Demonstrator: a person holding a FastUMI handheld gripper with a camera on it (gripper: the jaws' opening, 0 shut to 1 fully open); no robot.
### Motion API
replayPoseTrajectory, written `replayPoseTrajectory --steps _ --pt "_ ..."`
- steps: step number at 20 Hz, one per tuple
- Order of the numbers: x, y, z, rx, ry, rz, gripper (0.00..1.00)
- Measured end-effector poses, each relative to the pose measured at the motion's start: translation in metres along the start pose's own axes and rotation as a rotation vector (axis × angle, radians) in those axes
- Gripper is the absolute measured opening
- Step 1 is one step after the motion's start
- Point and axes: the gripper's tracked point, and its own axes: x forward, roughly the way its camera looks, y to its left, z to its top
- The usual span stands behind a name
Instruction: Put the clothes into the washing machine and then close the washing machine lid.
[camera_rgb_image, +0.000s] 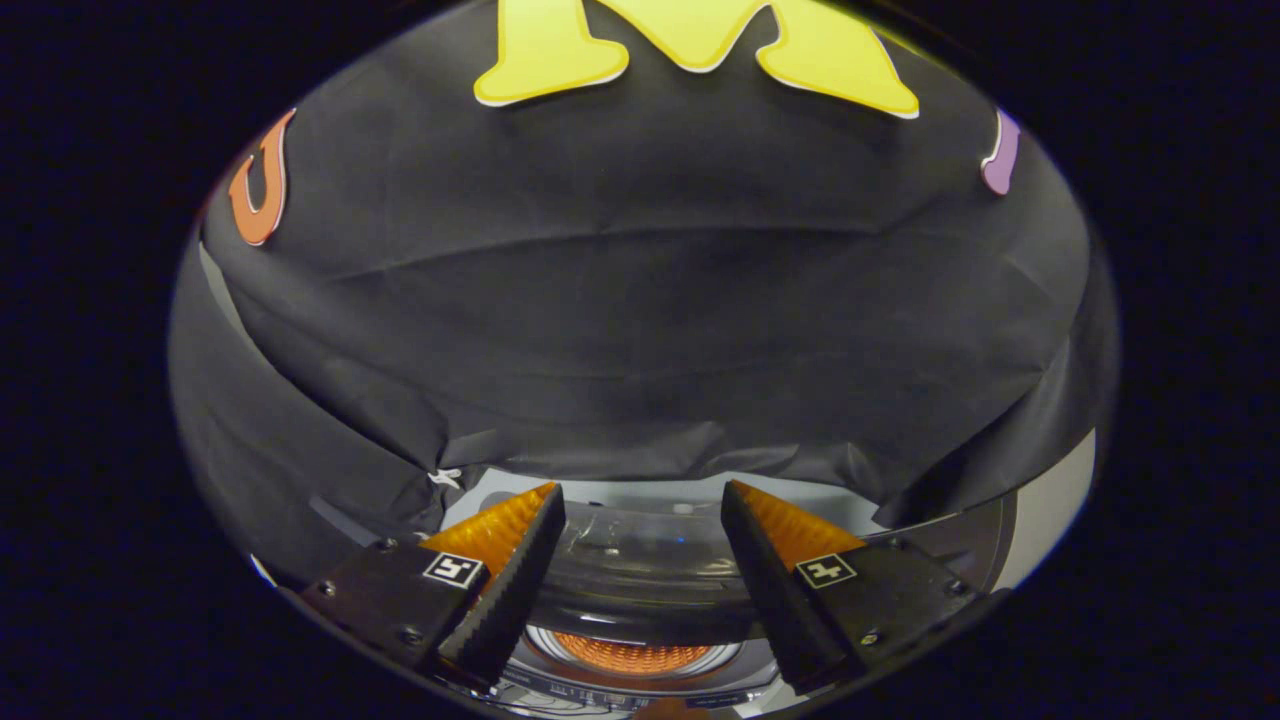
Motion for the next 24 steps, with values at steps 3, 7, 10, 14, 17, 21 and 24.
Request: replayPoseTrajectory --steps 3,7,10,14,17,21,24 --pt "0.000 0.001 0.001 -0.003 -0.010 -0.002 0.99" --pt "0.001 0.001 -0.002 -0.004 -0.008 -0.004 0.99" --pt "0.001 0.001 -0.003 -0.004 -0.006 -0.009 0.99" --pt "-0.001 -0.002 -0.009 -0.003 -0.006 -0.017 0.99" --pt "-0.004 -0.003 -0.010 -0.003 -0.014 -0.023 0.99" --pt "-0.005 -0.004 -0.010 -0.005 -0.021 -0.033 0.99" --pt "-0.005 -0.003 -0.012 -0.006 -0.024 -0.037 0.99"
